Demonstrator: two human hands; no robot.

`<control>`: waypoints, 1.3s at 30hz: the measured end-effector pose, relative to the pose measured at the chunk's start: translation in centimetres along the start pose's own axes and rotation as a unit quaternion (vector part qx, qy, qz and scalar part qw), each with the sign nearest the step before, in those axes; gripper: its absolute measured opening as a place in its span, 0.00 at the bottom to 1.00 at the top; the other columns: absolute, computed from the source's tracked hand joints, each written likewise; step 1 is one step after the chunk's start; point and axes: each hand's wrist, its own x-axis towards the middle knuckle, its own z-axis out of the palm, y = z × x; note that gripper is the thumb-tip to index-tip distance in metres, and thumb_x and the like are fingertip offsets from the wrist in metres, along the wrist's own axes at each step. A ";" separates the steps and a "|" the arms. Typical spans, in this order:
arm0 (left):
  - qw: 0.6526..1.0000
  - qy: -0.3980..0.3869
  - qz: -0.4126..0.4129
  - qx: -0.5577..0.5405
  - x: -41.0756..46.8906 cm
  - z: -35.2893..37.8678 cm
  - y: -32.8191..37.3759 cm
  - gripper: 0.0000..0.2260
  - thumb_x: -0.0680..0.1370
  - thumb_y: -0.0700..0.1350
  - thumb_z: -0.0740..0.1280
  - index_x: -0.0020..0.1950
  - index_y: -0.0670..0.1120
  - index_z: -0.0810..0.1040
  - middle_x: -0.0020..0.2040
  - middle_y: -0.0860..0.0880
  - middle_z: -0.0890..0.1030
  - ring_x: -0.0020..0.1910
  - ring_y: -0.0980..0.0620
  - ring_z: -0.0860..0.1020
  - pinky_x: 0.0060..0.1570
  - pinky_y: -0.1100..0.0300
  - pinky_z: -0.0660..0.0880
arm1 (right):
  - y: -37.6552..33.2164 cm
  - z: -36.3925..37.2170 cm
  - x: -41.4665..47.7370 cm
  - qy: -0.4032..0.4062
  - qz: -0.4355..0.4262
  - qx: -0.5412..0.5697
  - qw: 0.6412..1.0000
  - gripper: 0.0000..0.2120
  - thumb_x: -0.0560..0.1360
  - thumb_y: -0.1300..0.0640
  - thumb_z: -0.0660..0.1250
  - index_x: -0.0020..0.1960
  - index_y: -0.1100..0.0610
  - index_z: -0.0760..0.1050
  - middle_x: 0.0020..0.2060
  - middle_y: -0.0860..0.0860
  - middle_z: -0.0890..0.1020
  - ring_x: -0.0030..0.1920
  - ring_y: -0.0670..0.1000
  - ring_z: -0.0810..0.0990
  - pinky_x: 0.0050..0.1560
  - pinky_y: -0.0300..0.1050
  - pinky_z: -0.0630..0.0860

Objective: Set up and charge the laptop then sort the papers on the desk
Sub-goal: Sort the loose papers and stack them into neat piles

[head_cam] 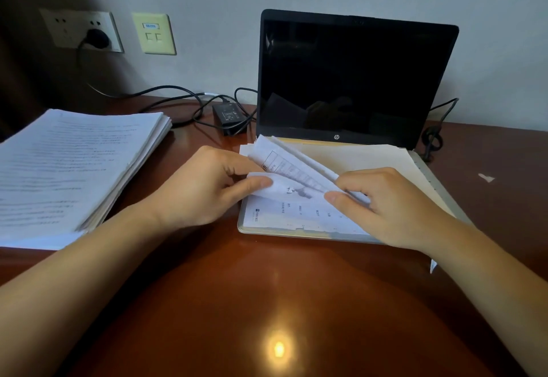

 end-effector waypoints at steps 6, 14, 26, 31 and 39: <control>0.996 0.089 0.002 -0.021 0.0 0.3 1.1 0.08 0.75 0.51 0.74 0.47 0.47 0.89 0.47 0.56 0.87 0.45 0.57 0.85 0.41 0.52 0.80 | 0.1 -0.1 -0.1 -0.021 0.018 -0.049 0.998 0.18 0.77 0.45 0.64 0.33 0.49 0.64 0.27 0.47 0.66 0.30 0.49 0.68 0.32 0.47 0.66; 0.986 0.049 0.092 0.133 -0.1 -0.3 1.5 0.18 0.73 0.64 0.72 0.46 0.51 0.75 0.42 0.58 0.76 0.43 0.57 0.74 0.46 0.60 0.72 | 0.2 -1.3 0.0 0.056 0.100 -0.100 0.988 0.14 0.77 0.47 0.55 0.43 0.52 0.76 0.31 0.50 0.78 0.27 0.51 0.72 0.26 0.48 0.68; 0.969 -0.078 0.126 0.200 0.5 2.0 1.3 0.09 0.81 0.51 0.63 0.52 0.52 0.83 0.44 0.54 0.82 0.44 0.54 0.78 0.44 0.55 0.76 | 0.1 -1.0 -0.2 0.051 0.093 -0.069 0.992 0.13 0.77 0.47 0.58 0.41 0.52 0.75 0.30 0.49 0.77 0.24 0.49 0.69 0.27 0.42 0.60; 0.983 -0.022 0.091 0.161 0.8 2.5 0.8 0.09 0.80 0.52 0.65 0.48 0.52 0.84 0.42 0.54 0.81 0.41 0.52 0.78 0.40 0.53 0.77 | 0.6 -1.0 -0.1 0.071 0.088 -0.066 0.991 0.20 0.79 0.43 0.55 0.41 0.55 0.75 0.34 0.51 0.80 0.25 0.50 0.70 0.26 0.49 0.69; 0.993 -0.019 0.063 0.098 0.7 1.5 -0.4 0.05 0.76 0.49 0.73 0.51 0.51 0.84 0.49 0.59 0.83 0.50 0.61 0.79 0.52 0.63 0.75 | 0.2 -1.4 0.0 -0.083 0.082 -0.082 0.990 0.12 0.77 0.45 0.66 0.38 0.45 0.67 0.32 0.46 0.71 0.35 0.46 0.70 0.36 0.46 0.68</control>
